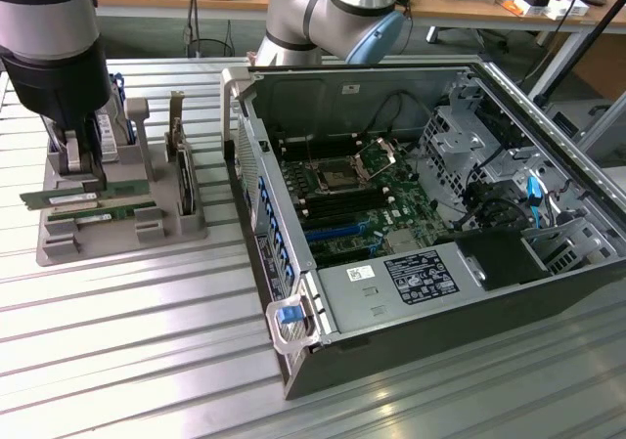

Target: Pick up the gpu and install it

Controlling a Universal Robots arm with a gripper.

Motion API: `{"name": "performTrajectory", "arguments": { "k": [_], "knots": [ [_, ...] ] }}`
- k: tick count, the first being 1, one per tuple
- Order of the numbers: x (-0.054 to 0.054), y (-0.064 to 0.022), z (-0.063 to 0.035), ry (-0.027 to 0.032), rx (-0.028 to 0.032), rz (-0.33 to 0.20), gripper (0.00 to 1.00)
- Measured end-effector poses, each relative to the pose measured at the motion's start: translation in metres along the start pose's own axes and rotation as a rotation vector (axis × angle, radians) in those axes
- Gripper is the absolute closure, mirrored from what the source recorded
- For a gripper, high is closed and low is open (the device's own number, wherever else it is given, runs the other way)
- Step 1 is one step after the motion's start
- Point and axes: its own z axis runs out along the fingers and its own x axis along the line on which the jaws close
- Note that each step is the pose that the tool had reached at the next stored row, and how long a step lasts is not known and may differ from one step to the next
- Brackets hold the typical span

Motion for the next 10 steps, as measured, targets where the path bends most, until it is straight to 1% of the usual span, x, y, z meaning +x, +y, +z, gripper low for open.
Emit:
{"name": "performTrajectory", "arguments": {
  "k": [5, 10],
  "knots": [
    [0.000, 0.0004, -0.0094, -0.0023, 0.0001, 0.000, 0.88],
    [0.000, 0.0006, -0.0161, -0.0044, 0.0001, 0.000, 0.88]
  ]
}}
